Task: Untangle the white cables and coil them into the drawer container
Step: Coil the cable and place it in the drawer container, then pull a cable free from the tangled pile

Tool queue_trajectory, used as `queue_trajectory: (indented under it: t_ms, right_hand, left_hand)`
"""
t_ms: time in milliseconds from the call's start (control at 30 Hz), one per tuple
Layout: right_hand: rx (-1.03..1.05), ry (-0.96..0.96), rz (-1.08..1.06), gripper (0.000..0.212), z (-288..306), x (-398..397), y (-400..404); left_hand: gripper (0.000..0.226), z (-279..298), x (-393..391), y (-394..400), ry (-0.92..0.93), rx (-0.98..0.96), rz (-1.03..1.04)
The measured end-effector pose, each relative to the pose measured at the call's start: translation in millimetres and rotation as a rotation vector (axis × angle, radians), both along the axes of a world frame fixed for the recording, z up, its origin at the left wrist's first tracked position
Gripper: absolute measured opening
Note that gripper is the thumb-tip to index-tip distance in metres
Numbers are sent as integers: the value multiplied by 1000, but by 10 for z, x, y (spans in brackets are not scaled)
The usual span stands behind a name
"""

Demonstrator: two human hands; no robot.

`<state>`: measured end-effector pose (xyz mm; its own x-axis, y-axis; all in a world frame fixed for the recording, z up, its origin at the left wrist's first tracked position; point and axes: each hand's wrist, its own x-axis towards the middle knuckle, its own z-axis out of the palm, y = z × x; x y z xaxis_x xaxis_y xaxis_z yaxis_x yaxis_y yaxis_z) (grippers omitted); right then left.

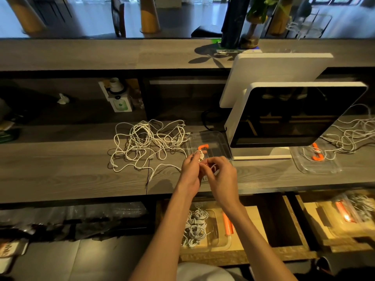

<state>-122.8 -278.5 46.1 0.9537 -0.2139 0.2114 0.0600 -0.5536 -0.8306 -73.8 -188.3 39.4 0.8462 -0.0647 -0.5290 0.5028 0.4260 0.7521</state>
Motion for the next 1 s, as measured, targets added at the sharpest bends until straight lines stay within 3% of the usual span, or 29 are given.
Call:
queue_trajectory:
  t_ms: [200,333,633,833,1000]
  right_hand:
    - [177,13,38,15,-35,101,-307]
    - [270,229,123,31,-164,134,-345]
    - [569,510,-60,13,-1053,-161,-381]
    - [502,776,-222,14,-1807,-584,-424]
    - [139,876,-192,29,-1984,-745,-518]
  left_hand:
    - [31,-43,22,118,7,-206,-76]
    - [32,-111,-58,130,-46,-13,-237]
    - [26,-686,-353,160,110,220,-378]
    - [20,-1339,-775,229,338,311,-511]
    - [41,-1519,-915,171,360,317,-577]
